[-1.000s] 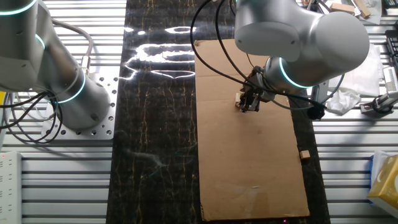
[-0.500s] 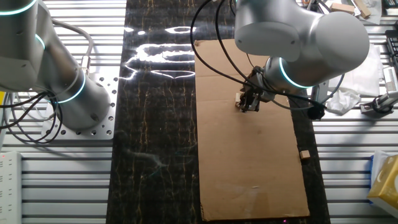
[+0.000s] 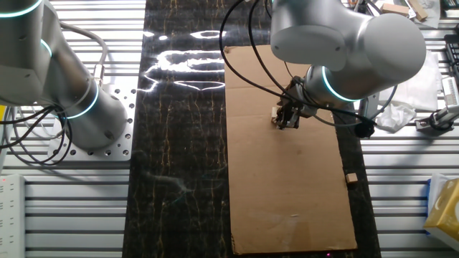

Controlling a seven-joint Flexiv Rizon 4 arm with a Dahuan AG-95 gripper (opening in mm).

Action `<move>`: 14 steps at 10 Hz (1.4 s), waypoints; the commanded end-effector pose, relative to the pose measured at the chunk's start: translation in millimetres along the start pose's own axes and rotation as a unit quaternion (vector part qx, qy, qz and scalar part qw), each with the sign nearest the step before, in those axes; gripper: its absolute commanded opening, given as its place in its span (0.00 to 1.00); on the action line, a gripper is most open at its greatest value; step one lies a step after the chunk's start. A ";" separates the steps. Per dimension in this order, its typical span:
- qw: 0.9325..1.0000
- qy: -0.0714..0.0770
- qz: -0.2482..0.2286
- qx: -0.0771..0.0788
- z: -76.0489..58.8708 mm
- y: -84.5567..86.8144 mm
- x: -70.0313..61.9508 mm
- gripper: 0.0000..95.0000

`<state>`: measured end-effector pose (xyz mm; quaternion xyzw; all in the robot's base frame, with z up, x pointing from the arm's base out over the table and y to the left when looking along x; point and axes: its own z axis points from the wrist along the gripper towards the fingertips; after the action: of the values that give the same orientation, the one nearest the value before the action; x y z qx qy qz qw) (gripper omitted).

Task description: Grab the block and place it at the designated location

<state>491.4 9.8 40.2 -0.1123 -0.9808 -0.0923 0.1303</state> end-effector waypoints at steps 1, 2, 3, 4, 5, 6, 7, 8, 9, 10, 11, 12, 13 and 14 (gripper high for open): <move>1.000 0.000 0.000 0.000 0.0 0.0 0.0 0.40; 1.000 0.000 0.000 0.000 0.0 0.0 0.0 0.40; 1.000 0.000 0.000 0.000 0.0 0.0 0.0 0.40; 0.998 -0.013 -0.018 0.064 -34.0 4.6 9.1 0.40; 0.998 -0.013 -0.018 0.064 -34.0 4.6 9.1 0.40; 0.998 -0.013 -0.019 0.065 -34.0 4.6 9.1 0.40; 0.998 -0.014 -0.020 0.064 -34.0 4.6 9.1 0.40; 0.997 -0.023 -0.023 0.064 -34.1 4.8 9.0 0.40; 0.997 -0.031 -0.026 0.070 -34.3 5.2 8.8 0.20; 0.995 -0.040 -0.032 0.080 -34.5 5.5 8.6 0.20; 0.995 -0.044 -0.036 0.084 -34.6 5.5 8.6 0.20; 0.995 -0.045 -0.037 0.084 -34.7 5.7 8.5 0.20; 0.995 -0.048 -0.038 0.084 -34.8 5.8 8.4 0.20; 0.994 -0.052 -0.040 0.084 -34.8 5.8 8.4 0.20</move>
<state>491.9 10.2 78.2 -0.0658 -0.9943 -0.0092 0.0836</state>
